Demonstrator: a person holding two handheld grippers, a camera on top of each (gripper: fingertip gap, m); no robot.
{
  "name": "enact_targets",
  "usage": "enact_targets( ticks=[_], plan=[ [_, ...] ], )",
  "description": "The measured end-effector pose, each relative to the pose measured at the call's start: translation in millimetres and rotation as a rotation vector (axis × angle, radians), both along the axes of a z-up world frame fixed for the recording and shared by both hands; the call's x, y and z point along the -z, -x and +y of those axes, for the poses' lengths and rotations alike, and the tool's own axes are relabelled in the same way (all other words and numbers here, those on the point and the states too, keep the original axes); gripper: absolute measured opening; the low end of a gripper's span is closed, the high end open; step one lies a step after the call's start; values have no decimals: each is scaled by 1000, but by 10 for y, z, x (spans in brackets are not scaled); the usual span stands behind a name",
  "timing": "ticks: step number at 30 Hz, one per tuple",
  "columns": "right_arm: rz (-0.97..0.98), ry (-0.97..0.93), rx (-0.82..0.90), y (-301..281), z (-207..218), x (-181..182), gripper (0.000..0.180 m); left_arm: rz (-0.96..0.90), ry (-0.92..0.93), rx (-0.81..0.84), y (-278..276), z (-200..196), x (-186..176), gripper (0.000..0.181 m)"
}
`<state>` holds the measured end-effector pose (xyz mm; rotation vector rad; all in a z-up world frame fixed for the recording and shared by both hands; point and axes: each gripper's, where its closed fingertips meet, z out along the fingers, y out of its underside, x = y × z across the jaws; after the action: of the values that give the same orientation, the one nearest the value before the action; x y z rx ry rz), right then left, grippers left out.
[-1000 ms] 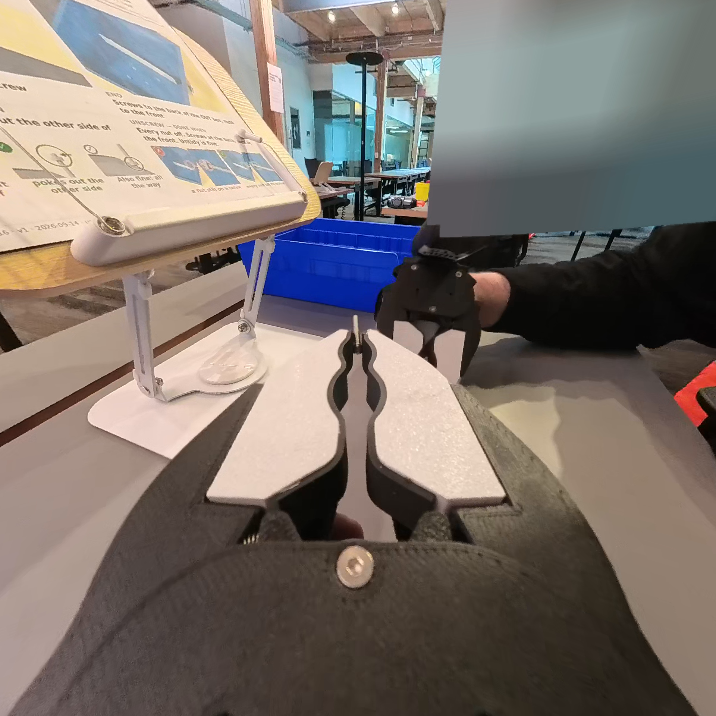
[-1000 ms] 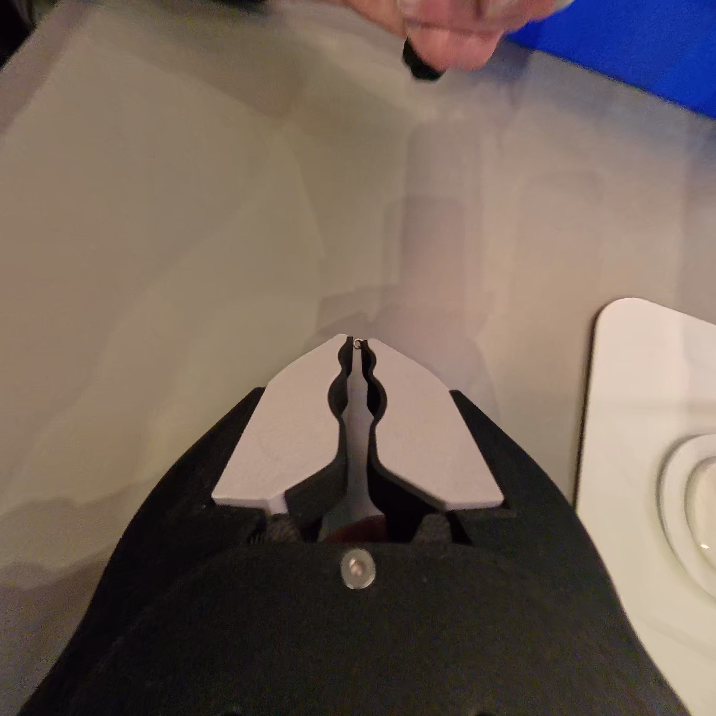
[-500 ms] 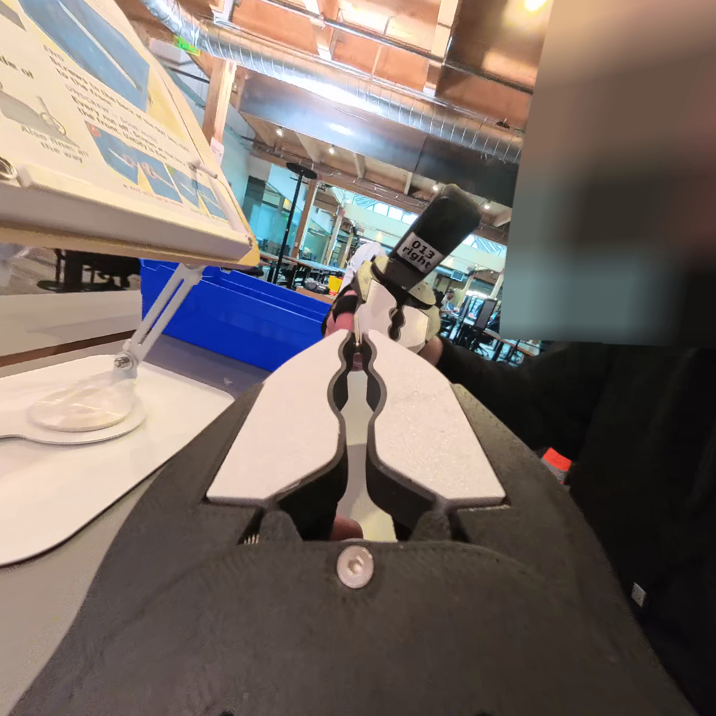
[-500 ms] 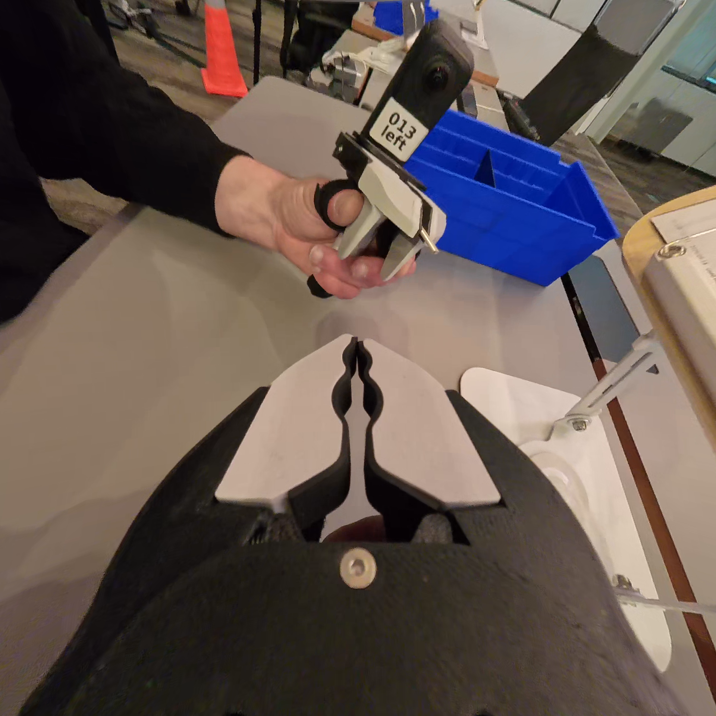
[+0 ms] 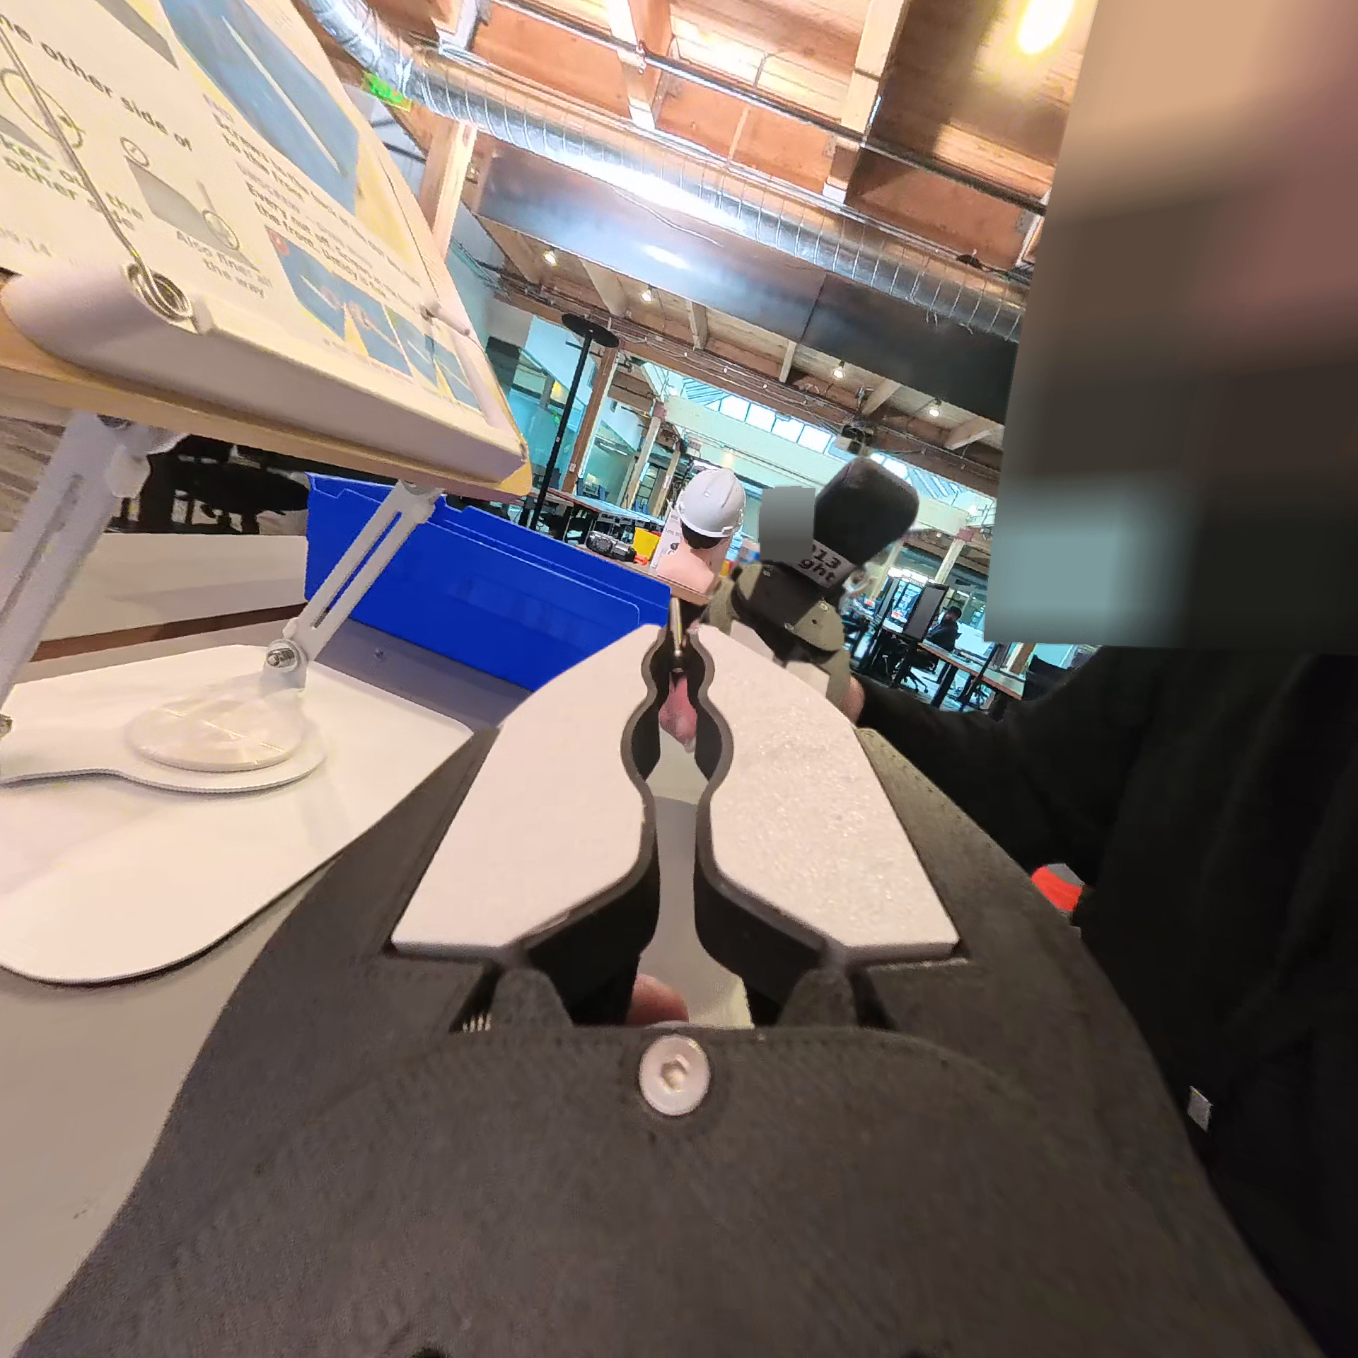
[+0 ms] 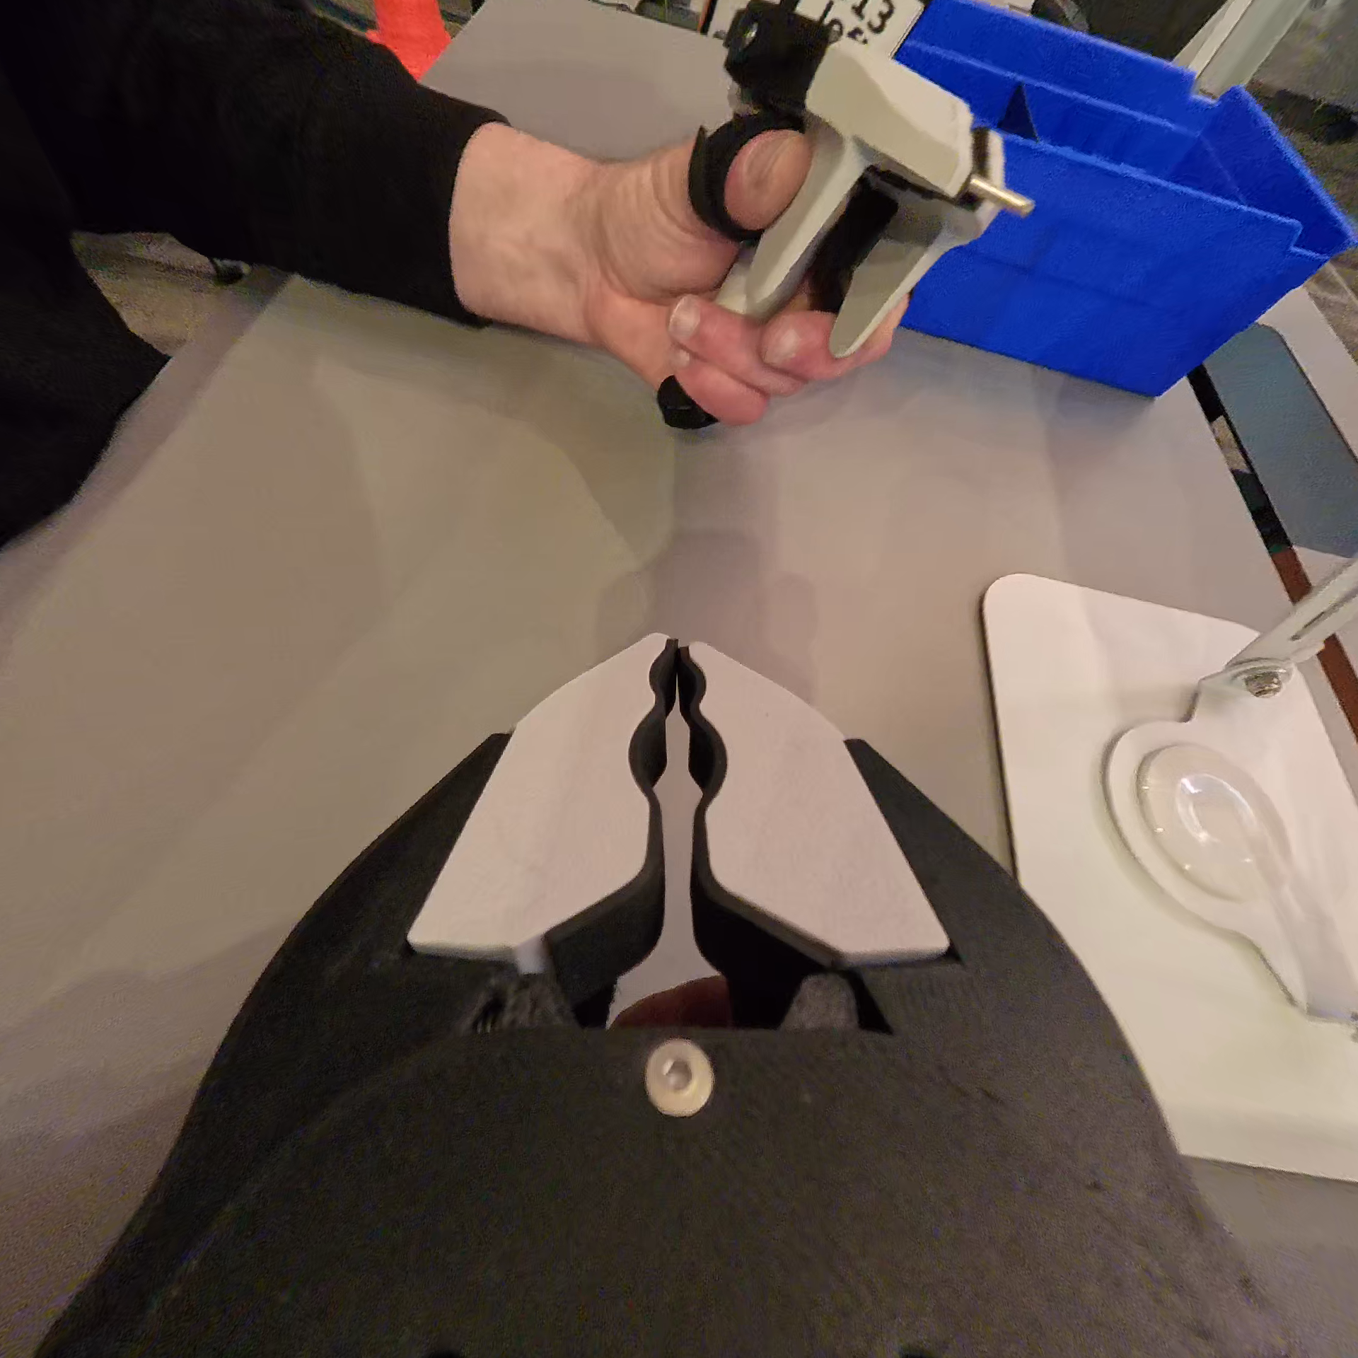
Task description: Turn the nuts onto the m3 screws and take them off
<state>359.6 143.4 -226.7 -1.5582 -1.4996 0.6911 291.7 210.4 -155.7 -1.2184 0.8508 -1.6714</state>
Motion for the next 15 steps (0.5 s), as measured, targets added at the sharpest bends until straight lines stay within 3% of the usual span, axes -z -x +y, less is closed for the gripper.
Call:
enact_targets(
  ticks=[7, 15],
  plan=[
    [12, -7, 66, -62, -6, 18, 0, 16, 2, 15, -88, -47, 38, 3],
    [121, -1, 571, -455, 604, -42, 2, 23, 13, 14, -122, 8, 73, 3]
  ],
)
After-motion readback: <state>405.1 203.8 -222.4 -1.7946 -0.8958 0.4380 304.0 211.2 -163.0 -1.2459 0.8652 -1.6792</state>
